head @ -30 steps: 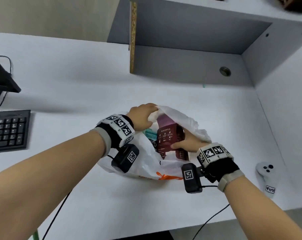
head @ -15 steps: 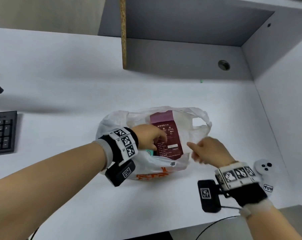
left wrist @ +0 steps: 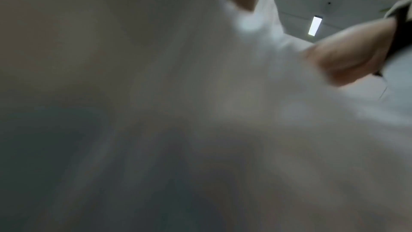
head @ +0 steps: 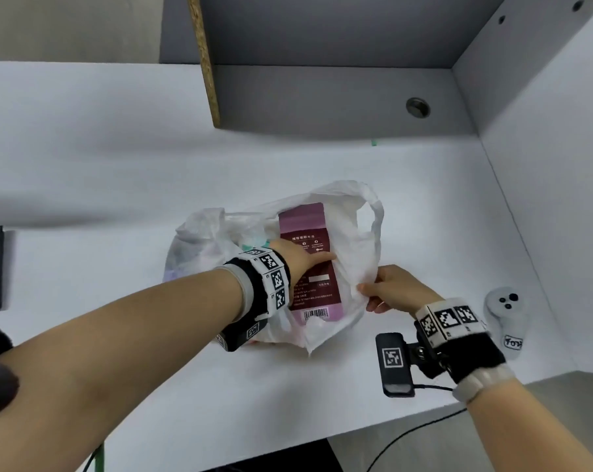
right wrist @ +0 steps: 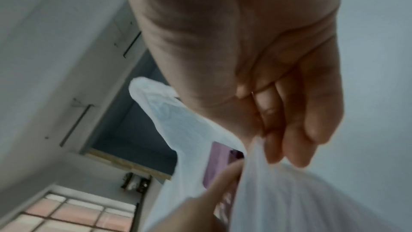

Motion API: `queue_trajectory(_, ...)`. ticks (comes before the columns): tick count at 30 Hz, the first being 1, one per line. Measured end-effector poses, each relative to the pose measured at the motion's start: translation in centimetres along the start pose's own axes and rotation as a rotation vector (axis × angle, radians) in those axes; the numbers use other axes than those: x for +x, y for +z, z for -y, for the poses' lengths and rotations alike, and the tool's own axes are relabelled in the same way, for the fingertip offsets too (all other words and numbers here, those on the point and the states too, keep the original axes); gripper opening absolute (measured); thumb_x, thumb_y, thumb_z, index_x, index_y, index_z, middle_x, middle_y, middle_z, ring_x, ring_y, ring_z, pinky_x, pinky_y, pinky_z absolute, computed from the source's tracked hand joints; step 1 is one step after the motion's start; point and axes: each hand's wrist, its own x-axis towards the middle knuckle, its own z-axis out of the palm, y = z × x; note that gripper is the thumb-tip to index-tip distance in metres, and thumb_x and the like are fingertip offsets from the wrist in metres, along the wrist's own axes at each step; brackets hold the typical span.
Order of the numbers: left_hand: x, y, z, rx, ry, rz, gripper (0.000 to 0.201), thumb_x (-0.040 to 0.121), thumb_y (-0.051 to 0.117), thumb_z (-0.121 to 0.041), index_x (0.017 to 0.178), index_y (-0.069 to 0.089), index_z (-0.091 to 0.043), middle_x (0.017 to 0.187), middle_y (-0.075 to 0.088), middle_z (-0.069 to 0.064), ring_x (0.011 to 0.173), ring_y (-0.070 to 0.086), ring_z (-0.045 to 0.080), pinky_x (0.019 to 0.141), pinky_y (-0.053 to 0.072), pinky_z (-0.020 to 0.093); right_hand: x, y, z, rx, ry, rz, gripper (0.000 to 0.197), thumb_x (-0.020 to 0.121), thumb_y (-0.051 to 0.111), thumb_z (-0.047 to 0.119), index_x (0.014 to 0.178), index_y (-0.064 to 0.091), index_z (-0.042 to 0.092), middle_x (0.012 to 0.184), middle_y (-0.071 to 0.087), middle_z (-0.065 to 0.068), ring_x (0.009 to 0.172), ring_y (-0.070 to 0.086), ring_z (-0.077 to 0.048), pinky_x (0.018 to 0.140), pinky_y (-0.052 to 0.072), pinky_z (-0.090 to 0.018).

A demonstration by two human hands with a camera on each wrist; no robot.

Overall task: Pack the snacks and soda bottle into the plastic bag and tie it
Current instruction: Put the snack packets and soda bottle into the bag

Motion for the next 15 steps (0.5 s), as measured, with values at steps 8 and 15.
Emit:
queue_trajectory(8, 0.5, 0.1, 0.6, -0.279, 0.003, -0.126, 0.105, 0.069, 0.075, -0.025, 0.148, 0.008, -0.037, 0.093, 0.061, 0.003, 0.093, 0.061, 0.024, 0.072, 0.044, 0.027, -4.7, -3.1, -0.6, 0.065, -0.121, 0.118, 0.015, 0.092, 0.057, 0.014, 0.077, 0.059, 0.012, 0.062, 0.059, -0.002, 0.049, 0.057, -0.008, 0.052, 0.047, -0.018)
queue_trajectory(15, -2.4, -0.2, 3.0, -0.557, -0.055, -0.11, 0.041, 0.086, 0.061, -0.024, 0.125, 0.053, -0.015, 0.119, 0.065, 0.008, 0.108, 0.06, 0.024, 0.088, 0.044, 0.029, -5.2, -2.9, 2.2, -0.038, -0.323, -0.644, 0.035, 0.084, 0.064, 0.034, 0.066, 0.04, 0.016, 0.055, 0.045, 0.001, 0.052, 0.043, -0.015, 0.052, 0.034, -0.023)
